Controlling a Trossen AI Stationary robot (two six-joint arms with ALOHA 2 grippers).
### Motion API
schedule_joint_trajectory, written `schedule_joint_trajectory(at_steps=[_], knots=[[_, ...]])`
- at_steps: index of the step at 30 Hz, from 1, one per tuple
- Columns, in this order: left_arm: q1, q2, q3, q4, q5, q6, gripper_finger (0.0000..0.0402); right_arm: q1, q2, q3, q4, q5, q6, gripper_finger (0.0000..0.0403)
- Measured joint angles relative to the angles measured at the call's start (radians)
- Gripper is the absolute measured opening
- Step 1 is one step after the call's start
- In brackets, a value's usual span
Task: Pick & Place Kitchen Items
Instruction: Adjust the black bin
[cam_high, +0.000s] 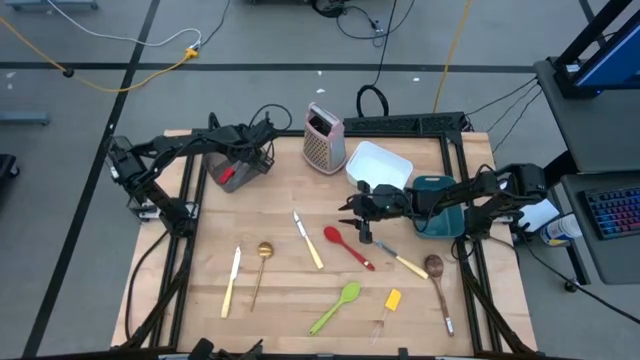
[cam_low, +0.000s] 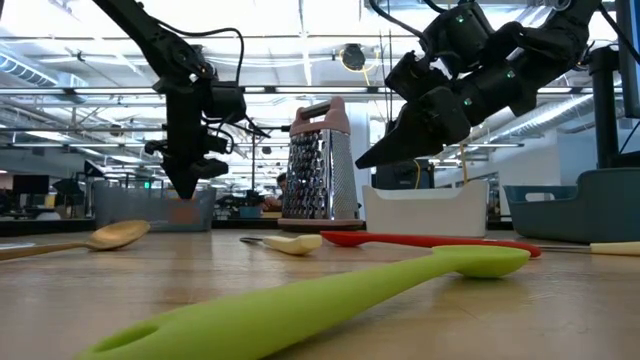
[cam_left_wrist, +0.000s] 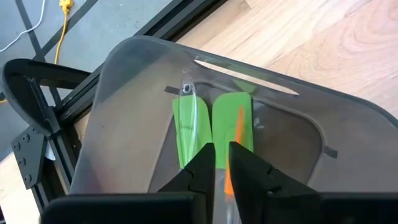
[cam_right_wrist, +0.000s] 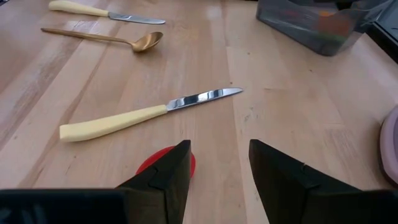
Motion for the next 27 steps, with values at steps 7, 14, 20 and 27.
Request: schedule_joint_trajectory(at_steps=[7,14,20,27], knots=[[0.0,0.0,0.0,0.001,-0.002,-0.007,0.0084,0.0,0.0,0.0,0.0,0.0,0.0,0.0155],[0.0,0.0,0.0,0.011,-0.001,-0.008,0.0085,0.0,0.0,0.0,0.0,0.0,0.0,0.0155],[-0.001,0.0,0.0,0.097,0.001,-0.033,0.0085,0.0,0.0,0.0,0.0,0.0,0.0,0.0155],[-0.009,0.0,0.0,0.188,0.14,-0.052,0.0086,0.0,0.0,0.0,0.0,0.0,0.0,0.0155]])
